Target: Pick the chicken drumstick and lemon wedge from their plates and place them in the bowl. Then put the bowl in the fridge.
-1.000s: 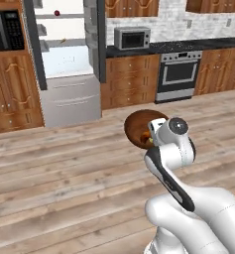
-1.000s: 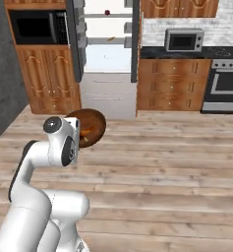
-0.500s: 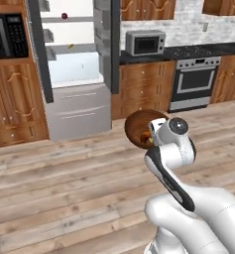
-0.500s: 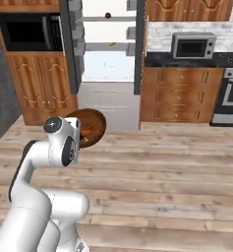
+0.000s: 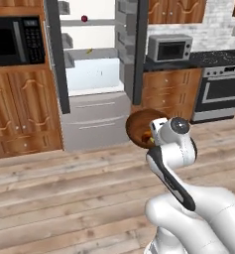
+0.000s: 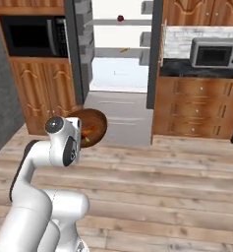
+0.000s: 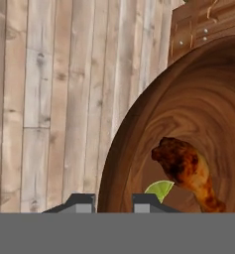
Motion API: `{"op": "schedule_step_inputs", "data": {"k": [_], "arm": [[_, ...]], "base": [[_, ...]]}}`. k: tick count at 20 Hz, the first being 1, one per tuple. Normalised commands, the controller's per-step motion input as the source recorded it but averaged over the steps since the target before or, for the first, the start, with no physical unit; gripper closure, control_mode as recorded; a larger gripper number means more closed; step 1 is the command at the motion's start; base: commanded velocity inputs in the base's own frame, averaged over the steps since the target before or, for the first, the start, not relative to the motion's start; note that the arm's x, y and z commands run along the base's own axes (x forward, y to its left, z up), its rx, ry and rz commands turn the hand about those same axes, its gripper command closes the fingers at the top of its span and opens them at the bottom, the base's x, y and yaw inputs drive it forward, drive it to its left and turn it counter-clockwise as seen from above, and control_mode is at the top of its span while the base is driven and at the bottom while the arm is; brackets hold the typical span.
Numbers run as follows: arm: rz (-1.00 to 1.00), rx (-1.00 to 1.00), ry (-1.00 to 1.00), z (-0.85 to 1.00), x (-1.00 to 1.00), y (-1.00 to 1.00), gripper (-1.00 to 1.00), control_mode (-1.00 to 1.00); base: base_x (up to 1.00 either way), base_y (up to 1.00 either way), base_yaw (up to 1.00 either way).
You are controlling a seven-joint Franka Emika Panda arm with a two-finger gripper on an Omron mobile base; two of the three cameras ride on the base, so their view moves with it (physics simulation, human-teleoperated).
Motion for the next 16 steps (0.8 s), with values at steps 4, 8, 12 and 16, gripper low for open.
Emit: {"op": "schedule_step_inputs", "data": {"k": [4,8,12,16], "arm": [[0.00,0.00,0.00,0.00,0.00,0.00,1.00,1.00],[0.00,0.00,0.00,0.00,0.00,0.00,1.00,1.00],[0.00,0.00,0.00,0.00,0.00,0.00,1.00,1.00],[0.00,0.00,0.00,0.00,0.00,0.00,1.00,1.00]], "base": [[0.86,0.29,0.17],[0.94,0.15,0.01],[0.94,0.11,0.00],[0.93,0.11,-0.03]]}}
